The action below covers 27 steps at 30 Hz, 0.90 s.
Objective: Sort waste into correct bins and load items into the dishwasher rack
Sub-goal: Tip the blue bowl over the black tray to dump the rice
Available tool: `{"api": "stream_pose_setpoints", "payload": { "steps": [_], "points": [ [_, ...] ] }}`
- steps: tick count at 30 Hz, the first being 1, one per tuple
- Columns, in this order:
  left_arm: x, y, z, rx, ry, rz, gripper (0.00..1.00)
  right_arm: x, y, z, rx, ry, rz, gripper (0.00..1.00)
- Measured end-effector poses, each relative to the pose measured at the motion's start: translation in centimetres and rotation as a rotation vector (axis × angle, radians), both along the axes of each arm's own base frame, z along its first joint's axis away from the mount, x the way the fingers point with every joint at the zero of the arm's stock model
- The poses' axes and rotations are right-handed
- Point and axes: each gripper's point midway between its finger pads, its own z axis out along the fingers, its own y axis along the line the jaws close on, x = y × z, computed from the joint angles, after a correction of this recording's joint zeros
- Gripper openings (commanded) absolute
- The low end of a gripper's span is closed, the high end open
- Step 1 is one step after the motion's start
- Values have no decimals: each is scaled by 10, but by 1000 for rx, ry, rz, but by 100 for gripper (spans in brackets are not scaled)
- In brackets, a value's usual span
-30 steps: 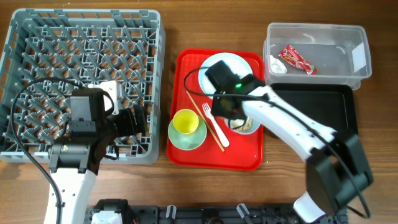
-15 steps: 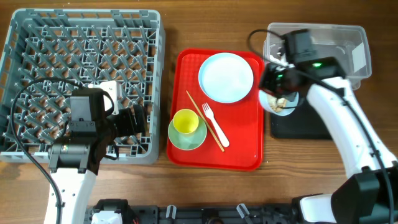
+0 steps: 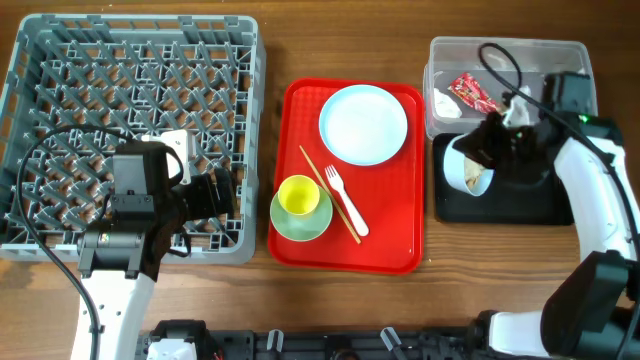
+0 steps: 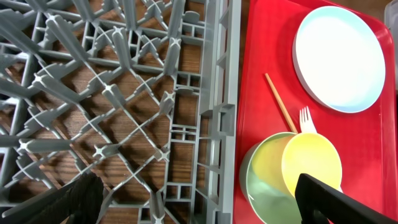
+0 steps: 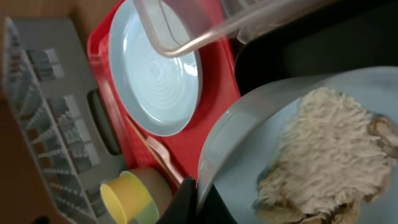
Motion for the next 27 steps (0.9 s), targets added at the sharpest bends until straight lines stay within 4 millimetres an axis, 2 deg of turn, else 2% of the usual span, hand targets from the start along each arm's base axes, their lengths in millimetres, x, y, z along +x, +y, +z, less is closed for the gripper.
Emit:
{"api": "stream_pose_setpoints", "payload": {
  "steps": [8, 11, 16, 21, 27],
  "points": [
    [0, 0, 0, 0, 0, 0, 100, -2, -13, -4, 252, -68, -72, 4],
    [0, 0, 0, 0, 0, 0, 100, 0, -26, -2, 444, -113, -134, 4],
    [0, 0, 0, 0, 0, 0, 100, 5, -37, 1, 609, -141, -174, 4],
    [0, 0, 0, 0, 0, 0, 100, 10, -45, 8, 739, -156, -188, 4],
    [0, 0, 0, 0, 0, 0, 100, 12, -54, 27, 870, -162, -189, 4]
  ]
}}
